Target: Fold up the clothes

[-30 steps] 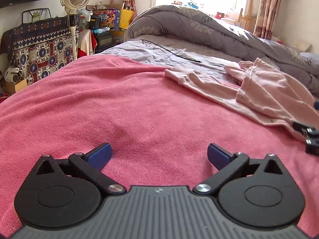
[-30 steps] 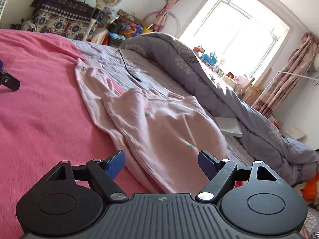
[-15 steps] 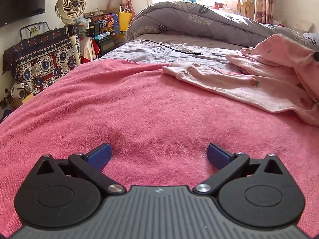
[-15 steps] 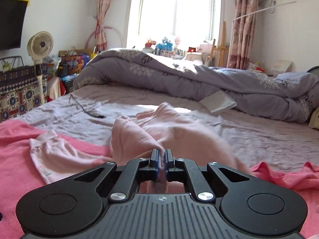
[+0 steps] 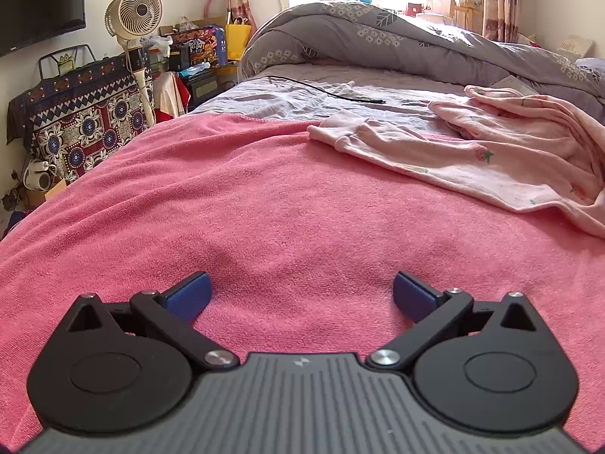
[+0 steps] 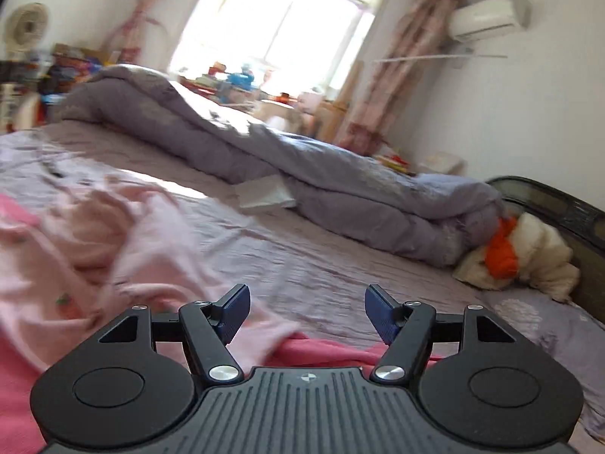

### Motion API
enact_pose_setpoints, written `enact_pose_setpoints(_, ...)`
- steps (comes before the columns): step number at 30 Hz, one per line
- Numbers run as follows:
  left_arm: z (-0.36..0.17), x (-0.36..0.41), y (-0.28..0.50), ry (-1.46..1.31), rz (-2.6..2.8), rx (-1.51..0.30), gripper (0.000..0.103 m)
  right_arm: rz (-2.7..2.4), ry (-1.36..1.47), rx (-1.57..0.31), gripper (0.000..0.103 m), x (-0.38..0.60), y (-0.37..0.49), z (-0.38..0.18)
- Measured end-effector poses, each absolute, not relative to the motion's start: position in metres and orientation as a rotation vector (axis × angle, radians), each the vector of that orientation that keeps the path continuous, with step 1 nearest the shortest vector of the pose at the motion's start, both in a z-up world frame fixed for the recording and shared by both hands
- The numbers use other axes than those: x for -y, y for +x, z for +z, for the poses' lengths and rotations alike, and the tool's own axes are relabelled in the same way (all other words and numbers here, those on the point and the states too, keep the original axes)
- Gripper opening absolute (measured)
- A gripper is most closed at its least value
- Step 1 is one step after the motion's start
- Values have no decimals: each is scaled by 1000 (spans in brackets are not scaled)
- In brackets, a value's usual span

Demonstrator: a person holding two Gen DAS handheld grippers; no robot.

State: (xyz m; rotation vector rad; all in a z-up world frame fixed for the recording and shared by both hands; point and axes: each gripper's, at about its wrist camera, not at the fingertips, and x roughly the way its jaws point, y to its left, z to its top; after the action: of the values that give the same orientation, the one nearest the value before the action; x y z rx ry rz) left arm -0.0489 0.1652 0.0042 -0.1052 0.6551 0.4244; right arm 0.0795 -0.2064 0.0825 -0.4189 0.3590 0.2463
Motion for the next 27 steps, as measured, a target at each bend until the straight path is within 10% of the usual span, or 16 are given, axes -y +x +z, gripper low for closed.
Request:
enact_pose_setpoints(7, 4, -168, -49, -119, 420, -657, 103, 491, -698, -397, 62, 74, 42, 11)
enact_pose_setpoints(11, 7, -171, -54, -144, 433, -640, 103, 344, -590, -502, 10, 39, 82, -6)
enact_pose_setpoints(21, 30, -236, -148, -456, 544, -454, 103, 771, 24, -386, 9, 33, 10, 164)
enact_pose_setpoints(27, 50, -277, -231, -523, 715, -348, 103, 1118, -5, -514, 26, -23, -32, 146)
